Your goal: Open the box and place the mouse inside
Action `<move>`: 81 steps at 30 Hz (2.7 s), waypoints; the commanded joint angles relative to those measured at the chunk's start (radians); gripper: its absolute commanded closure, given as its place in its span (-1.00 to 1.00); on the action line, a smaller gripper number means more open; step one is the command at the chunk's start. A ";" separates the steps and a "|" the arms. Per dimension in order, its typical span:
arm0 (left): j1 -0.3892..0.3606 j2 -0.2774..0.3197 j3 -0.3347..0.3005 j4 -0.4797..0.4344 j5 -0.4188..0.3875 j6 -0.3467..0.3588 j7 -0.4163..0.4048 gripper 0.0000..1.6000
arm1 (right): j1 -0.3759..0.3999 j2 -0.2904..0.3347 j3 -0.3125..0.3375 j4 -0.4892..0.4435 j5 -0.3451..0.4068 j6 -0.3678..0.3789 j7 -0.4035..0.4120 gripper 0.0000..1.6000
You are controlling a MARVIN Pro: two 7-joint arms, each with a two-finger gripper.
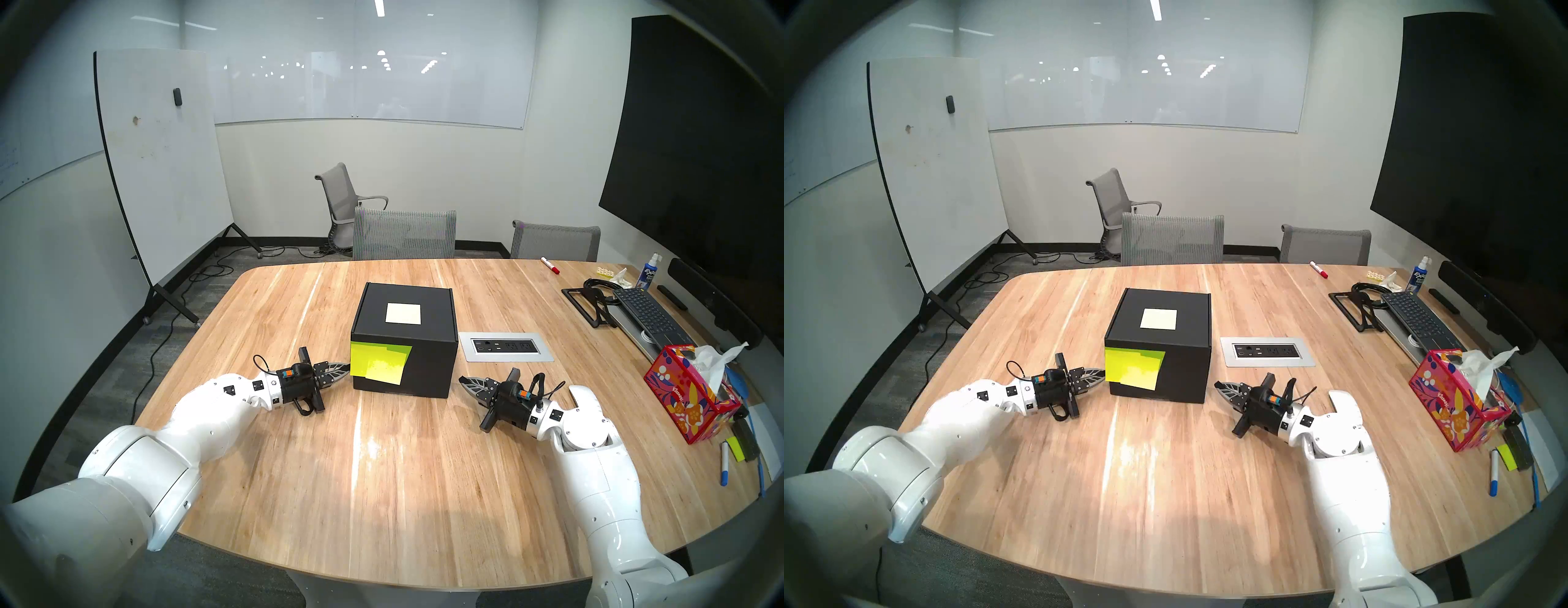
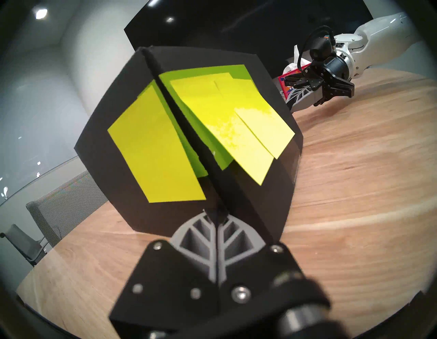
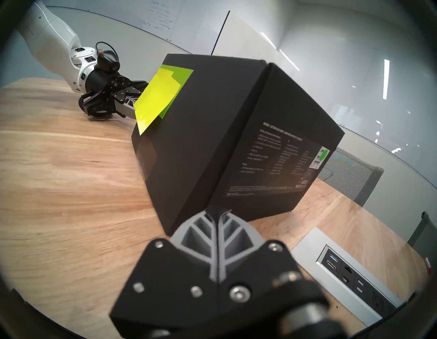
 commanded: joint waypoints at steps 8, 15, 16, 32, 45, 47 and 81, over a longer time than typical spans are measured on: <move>0.007 -0.015 0.009 0.002 -0.007 0.000 0.003 1.00 | 0.033 -0.005 -0.008 -0.025 0.000 -0.001 0.014 1.00; 0.009 -0.014 0.014 -0.006 -0.013 0.000 0.001 1.00 | 0.032 -0.005 -0.007 -0.033 0.001 0.001 0.019 1.00; 0.009 -0.014 0.015 -0.006 -0.013 0.000 0.000 1.00 | 0.031 -0.005 -0.007 -0.034 0.001 0.002 0.020 1.00; 0.014 -0.013 0.025 -0.019 -0.019 0.008 0.004 1.00 | 0.018 -0.008 -0.014 -0.046 -0.013 0.009 0.032 1.00; 0.040 0.008 0.027 -0.085 -0.032 0.025 0.002 1.00 | 0.006 -0.006 -0.007 -0.066 -0.012 0.009 0.035 1.00; 0.046 0.014 0.027 -0.101 -0.035 0.028 0.001 1.00 | 0.003 -0.006 -0.005 -0.071 -0.010 0.009 0.036 1.00; 0.194 0.125 -0.011 -0.457 -0.080 0.111 0.008 1.00 | -0.058 -0.015 0.034 -0.184 -0.004 0.024 0.070 1.00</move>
